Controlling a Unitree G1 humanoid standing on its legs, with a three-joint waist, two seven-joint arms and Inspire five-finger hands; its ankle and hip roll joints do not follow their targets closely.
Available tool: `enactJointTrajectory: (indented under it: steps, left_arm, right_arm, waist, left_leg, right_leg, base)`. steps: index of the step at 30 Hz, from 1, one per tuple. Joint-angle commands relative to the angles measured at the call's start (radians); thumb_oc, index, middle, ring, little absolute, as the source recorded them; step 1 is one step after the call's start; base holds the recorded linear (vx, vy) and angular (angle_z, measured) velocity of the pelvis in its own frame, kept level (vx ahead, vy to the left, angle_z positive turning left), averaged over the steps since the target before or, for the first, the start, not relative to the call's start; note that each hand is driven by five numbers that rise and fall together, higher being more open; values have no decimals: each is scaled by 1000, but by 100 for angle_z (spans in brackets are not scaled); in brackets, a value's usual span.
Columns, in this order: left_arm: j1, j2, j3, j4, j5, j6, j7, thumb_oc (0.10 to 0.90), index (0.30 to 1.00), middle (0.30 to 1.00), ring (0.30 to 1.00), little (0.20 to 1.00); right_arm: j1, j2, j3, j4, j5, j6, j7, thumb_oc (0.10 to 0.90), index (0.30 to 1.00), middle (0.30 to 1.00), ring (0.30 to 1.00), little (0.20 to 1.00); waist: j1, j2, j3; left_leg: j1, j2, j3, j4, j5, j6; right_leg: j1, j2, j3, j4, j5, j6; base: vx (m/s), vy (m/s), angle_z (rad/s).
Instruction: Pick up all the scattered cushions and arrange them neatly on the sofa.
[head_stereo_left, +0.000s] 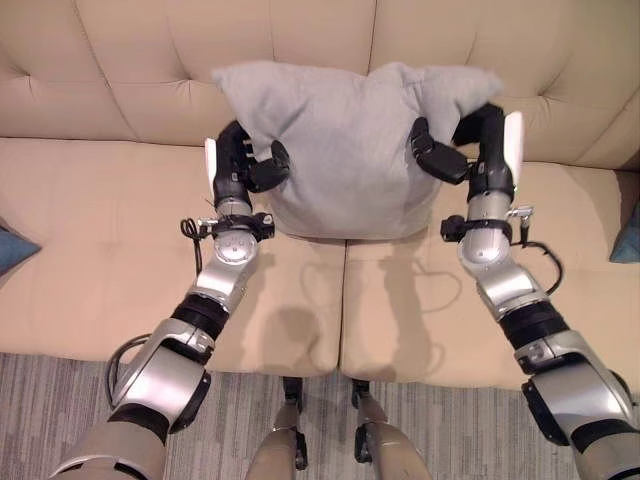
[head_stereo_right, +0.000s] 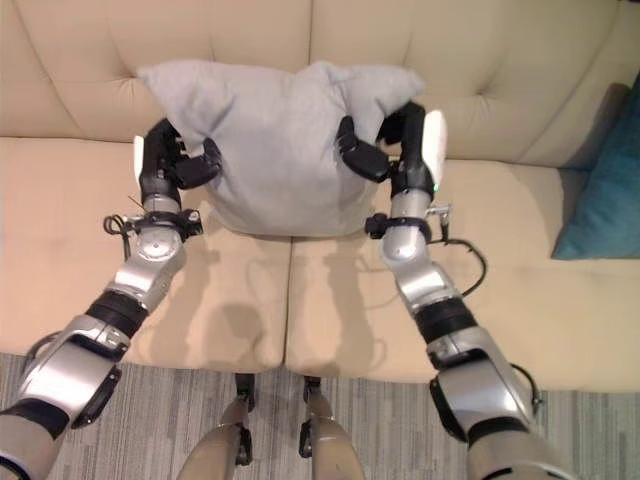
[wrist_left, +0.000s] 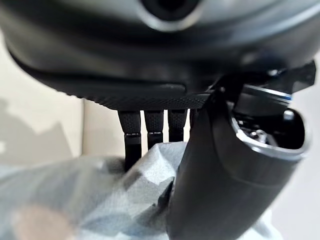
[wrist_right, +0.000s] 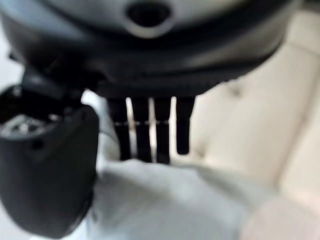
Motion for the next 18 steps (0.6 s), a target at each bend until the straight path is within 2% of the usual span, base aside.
enactJointTrajectory:
  steps: [1,6,11,13,17,18]
  left_arm:
    - [-168,1,-7,40,64,-62,39,800,900,900,900,900]
    - [-142,32,62,25,34,-53,65,800,900,900,900,900]
    - [-85,119,98,-4,52,-42,34,800,900,900,900,900]
    - [-33,152,118,-55,64,-47,15,800,900,900,900,900]
    - [53,171,148,-134,81,-49,-5,800,900,900,900,900]
    - [118,176,174,-188,87,-56,-22,800,900,900,900,900]
  right_arm:
    - [-152,-36,-45,25,-34,-16,-108,800,900,900,900,900]
    - [-160,-65,-83,100,4,22,-145,800,900,900,900,900]
    - [-121,-162,-114,157,29,46,-119,800,900,900,900,900]
    - [-72,-214,-137,158,31,50,-98,800,900,900,900,900]
    - [14,-252,-187,131,39,47,-74,800,900,900,900,900]
    - [75,-270,-216,108,45,42,-48,800,900,900,900,900]
  waist:
    - [8,-33,-88]
    - [13,-33,-102]
    - [16,-37,-130]
    - [18,-39,-140]
    - [19,-42,-151]
    - [19,-45,-155]
  left_leg:
    - [11,-14,-9,1,-48,-62]
    - [14,-16,-14,1,-47,-60]
    - [29,-15,-15,1,-55,-61]
    - [37,-13,-14,1,-58,-63]
    - [43,-12,-15,1,-60,-63]
    - [51,-11,-15,1,-62,-63]
  right_leg:
    - [17,-73,3,4,-31,163]
    - [20,-74,2,4,-31,161]
    - [36,-72,-1,4,-36,160]
    - [45,-72,-5,4,-40,161]
    - [53,-72,-9,4,-44,162]
    - [61,-72,-10,4,-47,162]
  base:
    - [-2,-8,7]
    - [29,-17,3]
    - [16,-12,8]
    - [23,-18,9]
    - [21,-18,11]
    - [25,-15,16]
